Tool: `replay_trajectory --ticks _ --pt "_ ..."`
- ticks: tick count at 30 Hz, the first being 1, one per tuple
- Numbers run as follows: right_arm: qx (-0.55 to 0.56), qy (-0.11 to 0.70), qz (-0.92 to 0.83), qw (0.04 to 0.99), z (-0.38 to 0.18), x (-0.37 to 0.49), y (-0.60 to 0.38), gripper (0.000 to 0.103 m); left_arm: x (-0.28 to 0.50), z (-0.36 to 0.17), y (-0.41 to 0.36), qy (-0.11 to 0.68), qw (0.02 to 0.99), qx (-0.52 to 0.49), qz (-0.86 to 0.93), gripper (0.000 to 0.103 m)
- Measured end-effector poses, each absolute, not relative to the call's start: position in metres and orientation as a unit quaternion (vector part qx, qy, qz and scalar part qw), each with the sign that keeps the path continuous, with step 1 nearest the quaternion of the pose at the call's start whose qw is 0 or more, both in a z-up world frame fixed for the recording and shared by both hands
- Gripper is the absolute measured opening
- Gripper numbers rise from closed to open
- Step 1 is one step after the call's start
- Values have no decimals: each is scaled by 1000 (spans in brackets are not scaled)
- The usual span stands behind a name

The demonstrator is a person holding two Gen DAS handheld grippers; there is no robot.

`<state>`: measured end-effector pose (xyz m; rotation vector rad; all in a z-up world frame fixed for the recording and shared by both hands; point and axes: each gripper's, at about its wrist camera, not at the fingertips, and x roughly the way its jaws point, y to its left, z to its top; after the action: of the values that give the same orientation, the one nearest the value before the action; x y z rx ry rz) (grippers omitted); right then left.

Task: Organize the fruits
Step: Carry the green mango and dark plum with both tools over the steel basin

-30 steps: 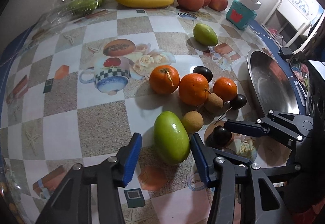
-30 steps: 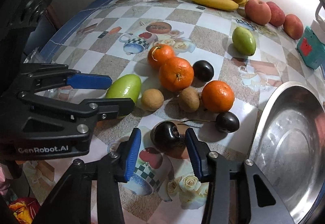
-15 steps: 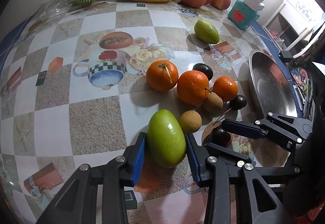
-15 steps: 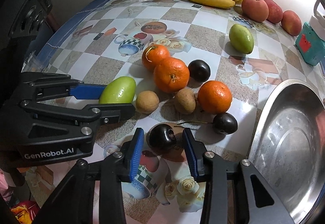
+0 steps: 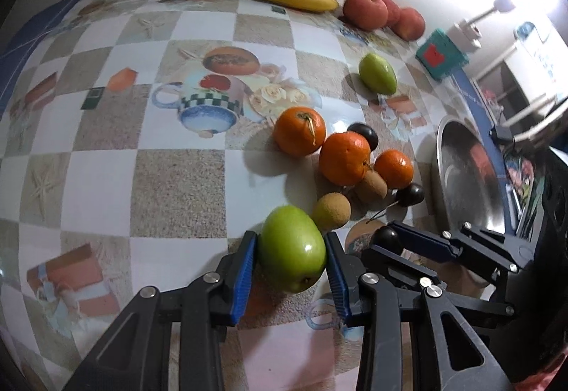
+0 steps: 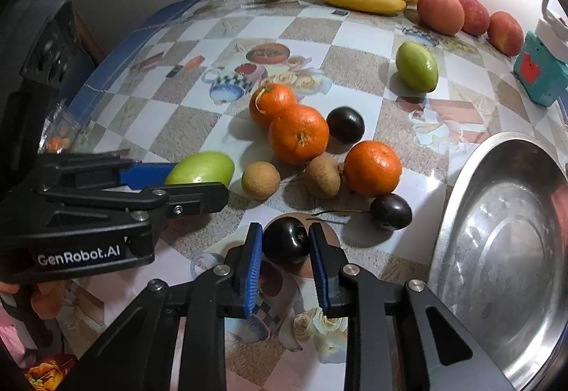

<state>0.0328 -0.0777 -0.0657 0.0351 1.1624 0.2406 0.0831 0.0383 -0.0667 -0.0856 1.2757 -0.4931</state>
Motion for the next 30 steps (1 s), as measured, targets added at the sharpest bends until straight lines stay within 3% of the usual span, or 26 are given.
replay_trajectory --ticks 12,21,30 --pt "68 509 106 851 -23 11 -102 27 68 -19 33 571 793 -53 -206 40" --pt "101 495 57 861 -8 -7 -158 27 59 12 -25 563 791 -13 -240 40" --pt "109 493 0 863 -8 -20 -220 27 56 10 -100 577 764 23 -286 40"
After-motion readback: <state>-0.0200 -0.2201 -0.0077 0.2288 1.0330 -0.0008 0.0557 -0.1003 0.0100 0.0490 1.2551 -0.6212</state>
